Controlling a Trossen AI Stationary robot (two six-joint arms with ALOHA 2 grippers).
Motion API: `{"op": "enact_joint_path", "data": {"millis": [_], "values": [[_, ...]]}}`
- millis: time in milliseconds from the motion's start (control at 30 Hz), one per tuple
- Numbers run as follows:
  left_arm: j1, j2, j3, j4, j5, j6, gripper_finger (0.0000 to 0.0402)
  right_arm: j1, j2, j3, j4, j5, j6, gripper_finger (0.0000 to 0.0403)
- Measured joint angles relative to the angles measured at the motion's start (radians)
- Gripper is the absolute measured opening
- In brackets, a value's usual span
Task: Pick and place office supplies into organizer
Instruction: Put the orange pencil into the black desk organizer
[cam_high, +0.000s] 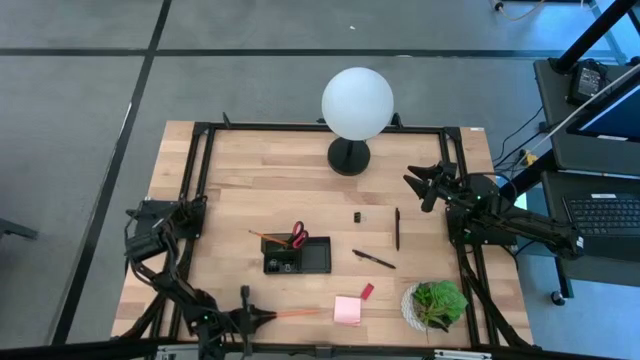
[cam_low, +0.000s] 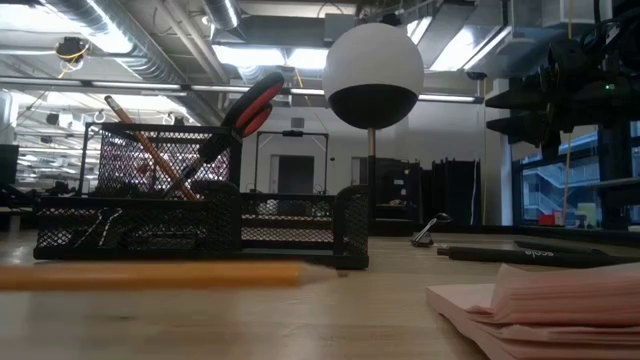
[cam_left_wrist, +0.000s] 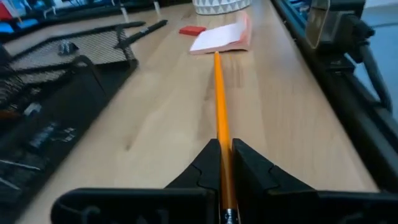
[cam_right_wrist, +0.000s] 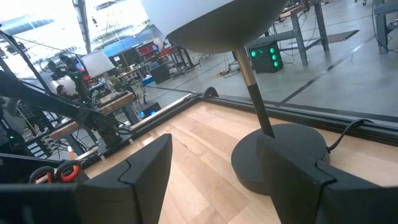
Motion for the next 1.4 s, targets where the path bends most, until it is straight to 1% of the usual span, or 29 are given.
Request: {"op": "enact_joint_path", "data": {"millis": [267, 400, 467, 567, 733, 800, 900, 1000, 1133, 1233, 1300, 1400], "values": [[0.014, -0.19, 0.002, -0.024, -0.019, 0.199, 0.0019, 0.0, 0.0, 0.0, 0.0, 0.0, -0.019, 0.0236], [0.047, -0.327, 0.003, -0.086, -0.023, 0.233, 0.0019, 0.0, 0.0, 0.0, 0.0, 0.0, -0.018, 0.0236], [0.072, -0.406, 0.003, -0.137, 0.003, 0.221, 0.0019, 0.0, 0.0, 0.0, 0.0, 0.0, -0.018, 0.0236], [0.118, -0.528, 0.004, -0.214, 0.085, 0.215, 0.0019, 0.0, 0.0, 0.0, 0.0, 0.0, -0.018, 0.0236], [0.199, -0.738, 0.005, -0.385, 0.254, 0.183, 0.0019, 0.0, 0.0, 0.0, 0.0, 0.0, -0.018, 0.0236], [0.235, -0.816, 0.005, -0.497, 0.33, 0.125, 0.0019, 0.0, 0.0, 0.0, 0.0, 0.0, -0.018, 0.0236], [0.297, -0.93, 0.005, -0.692, 0.449, -0.006, 0.0019, 0.0, 0.0, 0.0, 0.0, 0.0, -0.019, 0.0236], [0.361, -1.026, 0.005, -0.855, 0.594, -0.11, 0.0019, 0.0, 0.0, 0.0, 0.0, -0.001, -0.023, 0.0236], [0.426, -1.132, 0.005, -0.92, 0.772, -0.13, 0.0019, 0.0, 0.0, 0.0, 0.0, -0.001, -0.026, 0.0236], [0.467, -1.186, 0.005, -0.948, 0.861, -0.131, 0.0019, 0.0, 0.0, 0.0, 0.0, 0.0, -0.028, 0.0236], [0.492, -1.211, 0.005, -0.985, 0.896, -0.136, 0.0019, 0.0, 0.0, 0.0, 0.0, -0.001, -0.044, 0.0236], [0.531, -1.228, 0.005, -1.066, 0.915, -0.168, 0.0019, 0.0, 0.0, 0.0, 0.0, 0.0, -0.049, 0.0236]]}}
